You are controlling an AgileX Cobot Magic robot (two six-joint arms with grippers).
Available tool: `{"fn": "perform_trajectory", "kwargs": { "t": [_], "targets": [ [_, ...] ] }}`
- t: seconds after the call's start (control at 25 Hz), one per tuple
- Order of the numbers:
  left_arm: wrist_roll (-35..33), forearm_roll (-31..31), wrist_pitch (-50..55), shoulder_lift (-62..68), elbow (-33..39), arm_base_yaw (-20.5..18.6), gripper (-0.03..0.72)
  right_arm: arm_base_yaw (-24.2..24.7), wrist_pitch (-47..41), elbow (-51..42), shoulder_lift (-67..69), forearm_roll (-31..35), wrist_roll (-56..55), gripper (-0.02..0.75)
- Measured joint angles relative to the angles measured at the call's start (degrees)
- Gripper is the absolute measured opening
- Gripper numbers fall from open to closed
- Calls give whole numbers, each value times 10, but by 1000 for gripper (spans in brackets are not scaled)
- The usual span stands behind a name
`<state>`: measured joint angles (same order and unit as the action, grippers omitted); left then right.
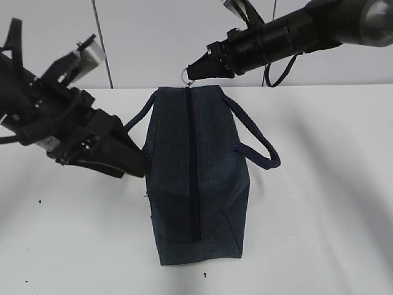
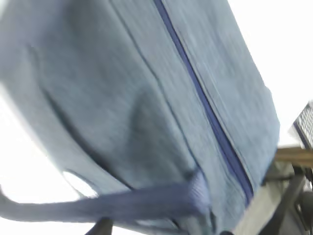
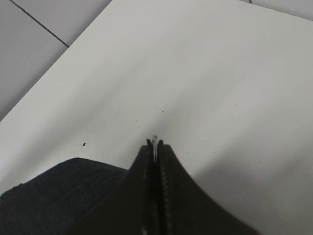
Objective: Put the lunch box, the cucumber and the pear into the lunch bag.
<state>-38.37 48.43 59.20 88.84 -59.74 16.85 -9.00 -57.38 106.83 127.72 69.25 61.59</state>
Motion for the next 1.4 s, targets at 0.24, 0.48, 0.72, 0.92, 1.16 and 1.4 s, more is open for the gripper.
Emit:
{"fn": "perform_trajectory", "kwargs": {
  "t": [0.24, 0.48, 0.72, 0.92, 1.16, 1.4],
  "targets": [
    [1, 45, -36, -4, -40, -33, 395, 0, -1, 0, 0, 0, 0, 6],
    [1, 77, -106, 14, -70, -34, 395, 0, -4, 0, 0, 0, 0, 6],
    [6, 83, -117, 90, -121, -34, 395, 0, -4, 0, 0, 0, 0, 6],
    [17, 92, -109, 156, -168, -34, 395, 0, -4, 0, 0, 0, 0, 6],
    [17, 103, -102, 173, -195, -34, 269, 0, -4, 0, 0, 0, 0, 6],
    [18, 105, -95, 173, -196, -34, 120, 0, -4, 0, 0, -1, 0, 6]
  ]
}}
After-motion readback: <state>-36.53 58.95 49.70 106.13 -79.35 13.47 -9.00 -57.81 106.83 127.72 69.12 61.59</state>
